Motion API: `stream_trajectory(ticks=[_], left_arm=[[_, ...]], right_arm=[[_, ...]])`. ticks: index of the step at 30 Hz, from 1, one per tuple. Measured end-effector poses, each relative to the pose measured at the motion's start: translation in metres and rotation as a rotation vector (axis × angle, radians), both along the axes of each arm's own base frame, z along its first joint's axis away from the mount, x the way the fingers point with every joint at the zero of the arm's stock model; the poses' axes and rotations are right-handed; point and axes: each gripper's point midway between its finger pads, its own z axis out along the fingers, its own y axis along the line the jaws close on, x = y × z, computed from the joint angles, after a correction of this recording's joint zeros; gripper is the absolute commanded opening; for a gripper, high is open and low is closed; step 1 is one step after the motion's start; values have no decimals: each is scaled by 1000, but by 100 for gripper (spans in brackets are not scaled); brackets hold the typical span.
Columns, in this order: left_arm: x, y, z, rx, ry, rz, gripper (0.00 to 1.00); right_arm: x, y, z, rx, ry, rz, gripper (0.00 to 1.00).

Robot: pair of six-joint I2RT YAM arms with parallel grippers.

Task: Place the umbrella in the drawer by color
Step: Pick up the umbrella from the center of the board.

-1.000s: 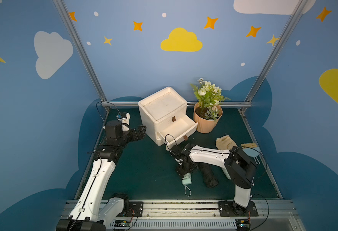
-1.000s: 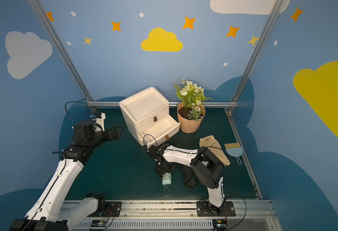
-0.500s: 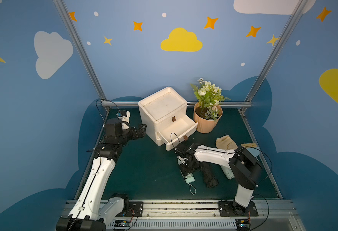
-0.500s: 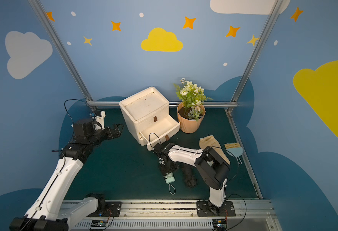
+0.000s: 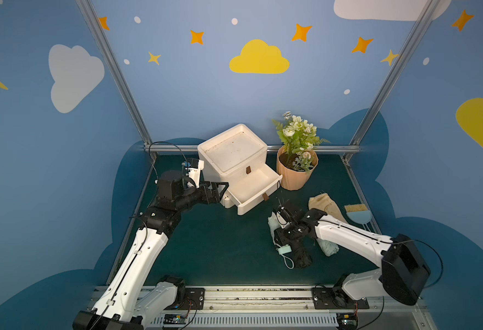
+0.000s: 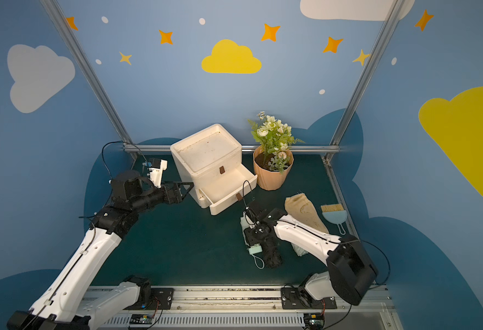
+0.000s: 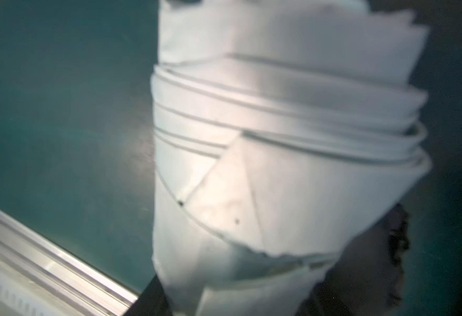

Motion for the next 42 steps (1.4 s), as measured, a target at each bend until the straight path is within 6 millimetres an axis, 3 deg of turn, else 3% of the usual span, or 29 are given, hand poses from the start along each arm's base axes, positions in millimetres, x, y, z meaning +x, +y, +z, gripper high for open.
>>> stream_trajectory(ticks=[4, 9, 14, 21, 26, 29, 35, 38, 40, 42], left_arm=[[-19, -37, 6, -46, -10, -115, 100], [-31, -81, 2, -60, -2, -225, 98], [-35, -124, -18, -15, 38, -303, 97], [-39, -165, -14, 18, -18, -349, 92], [-30, -179, -25, 54, -24, -336, 77], [-26, -186, -31, 74, -25, -333, 63], [-25, -188, -27, 84, -41, -329, 25], [-23, -189, -25, 94, -44, -325, 12], [-22, -188, -24, 103, -48, -320, 10], [-21, -187, -23, 114, -49, -313, 8]], right_arm=[[16, 9, 58, 197, -186, -33, 40], [29, 14, 107, 380, -387, -54, 40], [36, 21, 129, 451, -468, -46, 40], [35, 31, 153, 516, -489, -12, 40], [32, 37, 160, 559, -490, 14, 40], [32, 39, 160, 564, -485, 20, 40], [33, 40, 161, 569, -489, 22, 43], [36, 40, 163, 569, -501, 9, 52], [38, 39, 165, 566, -506, -4, 61], [41, 38, 166, 567, -509, -19, 81]])
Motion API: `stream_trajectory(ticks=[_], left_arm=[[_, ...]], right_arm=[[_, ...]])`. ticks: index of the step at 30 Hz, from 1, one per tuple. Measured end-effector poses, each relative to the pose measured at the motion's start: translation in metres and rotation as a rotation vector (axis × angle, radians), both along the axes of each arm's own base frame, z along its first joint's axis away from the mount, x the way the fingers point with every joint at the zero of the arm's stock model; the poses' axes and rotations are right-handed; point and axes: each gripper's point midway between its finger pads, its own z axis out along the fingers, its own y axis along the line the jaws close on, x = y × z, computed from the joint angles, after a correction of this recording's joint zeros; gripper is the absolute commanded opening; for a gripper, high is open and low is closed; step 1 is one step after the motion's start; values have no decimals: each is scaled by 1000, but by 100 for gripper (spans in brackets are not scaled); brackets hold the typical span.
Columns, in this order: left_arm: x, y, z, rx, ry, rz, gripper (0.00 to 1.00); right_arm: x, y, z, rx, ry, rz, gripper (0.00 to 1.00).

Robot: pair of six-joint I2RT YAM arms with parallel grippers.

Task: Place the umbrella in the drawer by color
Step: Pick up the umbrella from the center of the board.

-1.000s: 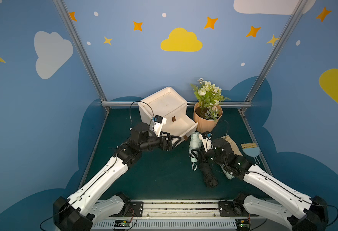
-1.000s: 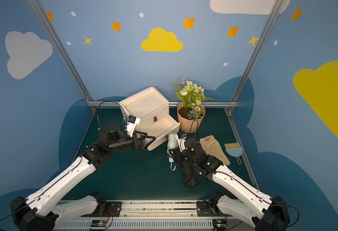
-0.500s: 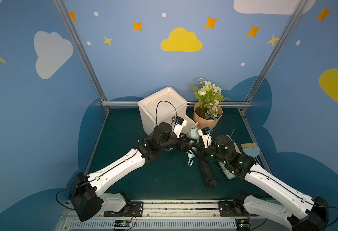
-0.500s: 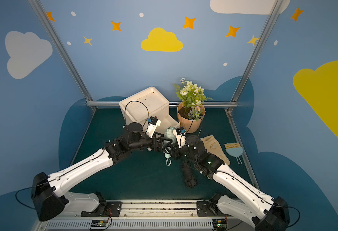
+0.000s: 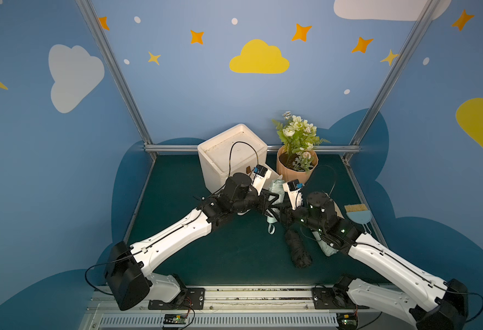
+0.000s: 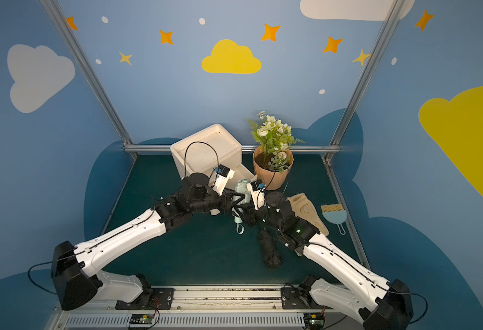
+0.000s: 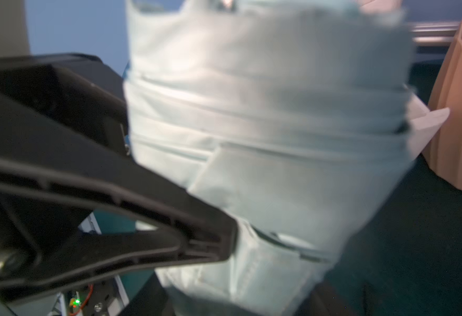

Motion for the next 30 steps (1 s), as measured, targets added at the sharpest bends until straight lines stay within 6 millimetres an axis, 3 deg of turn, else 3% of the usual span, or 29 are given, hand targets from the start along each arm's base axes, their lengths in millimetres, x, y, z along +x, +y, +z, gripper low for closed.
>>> stream_trajectory(ticks=[4, 10, 14, 16, 21, 30], left_arm=[[4, 6, 6, 51, -8, 14, 6], [27, 25, 33, 130, -62, 38, 5], [59, 47, 38, 242, -91, 94, 5], [74, 56, 33, 312, -99, 121, 5], [108, 63, 7, 511, -108, 126, 3], [160, 51, -43, 823, -131, 54, 3]], right_arm=[[6, -4, 11, 15, -11, -15, 98], [17, -24, 34, 71, -47, -44, 98], [25, -55, 46, 87, -71, -143, 98], [31, -72, 42, 69, -58, -216, 98], [40, -109, 7, -34, 55, -368, 98], [40, -133, -24, -93, 152, -452, 98]])
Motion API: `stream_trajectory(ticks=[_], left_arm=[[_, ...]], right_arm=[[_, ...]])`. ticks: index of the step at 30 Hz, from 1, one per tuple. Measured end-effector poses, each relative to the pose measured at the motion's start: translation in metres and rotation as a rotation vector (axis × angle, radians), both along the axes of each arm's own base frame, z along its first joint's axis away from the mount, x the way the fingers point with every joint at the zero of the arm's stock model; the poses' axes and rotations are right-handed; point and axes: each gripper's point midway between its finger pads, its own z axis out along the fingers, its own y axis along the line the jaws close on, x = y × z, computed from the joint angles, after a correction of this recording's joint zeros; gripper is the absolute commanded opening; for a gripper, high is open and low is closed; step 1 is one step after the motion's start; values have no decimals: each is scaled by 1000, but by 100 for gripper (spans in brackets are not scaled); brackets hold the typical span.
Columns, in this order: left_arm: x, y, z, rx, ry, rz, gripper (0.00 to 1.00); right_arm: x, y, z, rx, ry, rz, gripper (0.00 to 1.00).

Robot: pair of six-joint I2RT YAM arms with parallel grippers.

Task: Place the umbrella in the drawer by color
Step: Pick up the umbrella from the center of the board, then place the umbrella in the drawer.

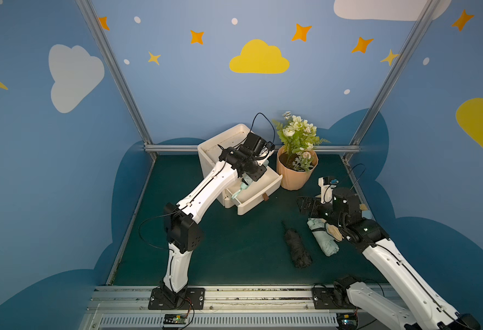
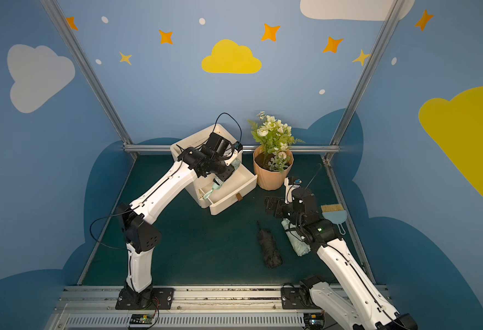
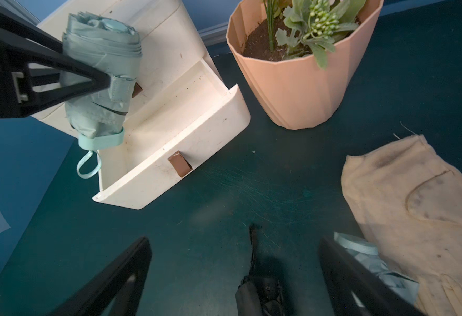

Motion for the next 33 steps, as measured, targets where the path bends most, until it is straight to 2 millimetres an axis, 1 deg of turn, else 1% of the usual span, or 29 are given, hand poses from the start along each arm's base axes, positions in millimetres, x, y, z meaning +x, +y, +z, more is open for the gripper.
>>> stream_trajectory(ticks=[4, 8, 10, 11, 14, 17, 20, 22, 24, 25, 27, 33], left_arm=[[12, -2, -25, 116, 14, -29, 4], [21, -4, -45, 182, 30, -52, 5], [24, -4, -54, 213, 37, -58, 8], [26, -4, -59, 230, 39, -60, 12], [30, 1, -73, 282, 44, -57, 13], [35, 5, -82, 323, 43, -50, 16], [38, 8, -85, 351, 33, -50, 25], [39, 9, -84, 368, 23, -58, 31], [40, 9, -84, 382, 13, -66, 32], [40, 8, -84, 390, 7, -73, 34], [42, 8, -84, 404, -3, -81, 41], [46, 1, -79, 416, -52, -95, 45]], right_arm=[[0, -6, -8, -4, 23, -20, 98], [0, -10, -14, -6, 38, -36, 98], [0, -12, -17, -7, 44, -42, 98], [1, -13, -18, -7, 47, -45, 98], [1, -14, -20, -6, 53, -49, 98], [2, -15, -22, -6, 63, -52, 98], [5, -18, -30, -3, 96, -56, 98], [7, -21, -40, -8, 142, -62, 98], [8, -27, -51, -24, 203, -78, 98], [8, -30, -56, -34, 236, -89, 98], [7, -35, -64, -51, 284, -105, 98], [-3, -54, -80, -113, 384, -162, 98]])
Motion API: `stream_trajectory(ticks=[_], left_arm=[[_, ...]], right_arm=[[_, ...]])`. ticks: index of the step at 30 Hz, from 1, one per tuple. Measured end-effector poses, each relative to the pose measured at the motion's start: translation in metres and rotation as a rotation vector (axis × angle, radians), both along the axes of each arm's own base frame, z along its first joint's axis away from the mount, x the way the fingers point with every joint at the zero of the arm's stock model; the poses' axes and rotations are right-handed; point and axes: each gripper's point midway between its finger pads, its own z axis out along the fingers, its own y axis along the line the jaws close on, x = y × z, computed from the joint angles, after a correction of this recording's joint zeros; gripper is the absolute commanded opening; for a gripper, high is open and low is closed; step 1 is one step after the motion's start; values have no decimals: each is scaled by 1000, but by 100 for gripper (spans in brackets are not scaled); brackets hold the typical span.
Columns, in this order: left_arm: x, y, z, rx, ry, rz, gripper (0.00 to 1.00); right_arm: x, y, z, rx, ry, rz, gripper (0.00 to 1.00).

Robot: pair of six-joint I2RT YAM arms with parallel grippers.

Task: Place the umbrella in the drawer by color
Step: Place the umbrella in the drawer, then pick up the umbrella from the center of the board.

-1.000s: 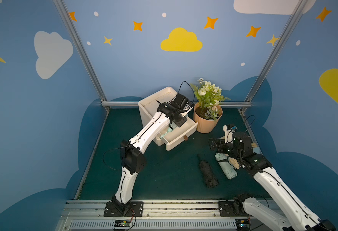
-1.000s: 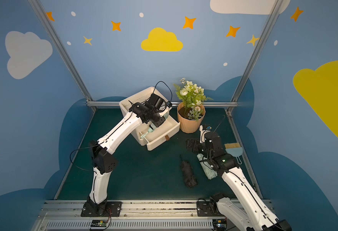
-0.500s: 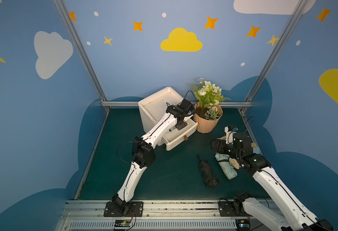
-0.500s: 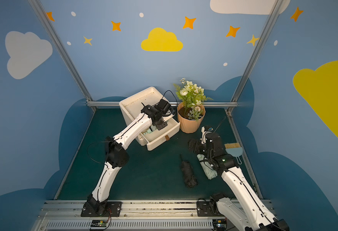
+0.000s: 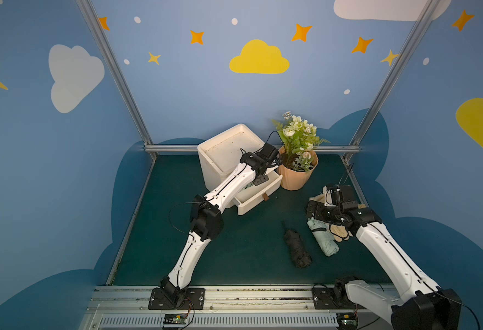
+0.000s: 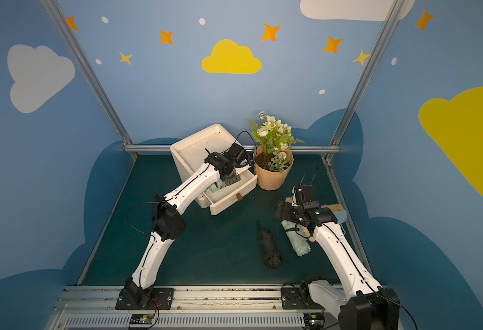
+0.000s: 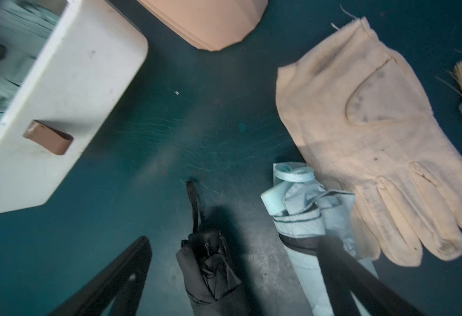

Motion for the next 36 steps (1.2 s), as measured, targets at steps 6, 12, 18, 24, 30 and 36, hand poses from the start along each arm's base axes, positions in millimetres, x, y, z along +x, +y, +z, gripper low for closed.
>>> stream_trajectory(ticks=[6, 12, 18, 24, 30, 36], left_arm=[[4, -6, 5, 0, -33, -17, 53], [2, -10, 10, -7, -46, -25, 59], [-3, -9, 43, -75, -84, -1, 67], [-18, 2, 113, -220, -167, 45, 71], [-41, 25, 163, -340, -216, 86, 72], [-52, 34, 155, -364, -193, 107, 73]], right_arm=[[-8, -18, -14, -64, 80, -48, 98], [-6, -32, -20, -165, 151, -50, 98], [-10, -44, -47, -267, 292, -62, 98], [-10, -47, -82, -348, 521, -15, 98], [-22, -42, -114, -353, 673, 43, 98], [-31, -35, -131, -343, 752, 89, 90]])
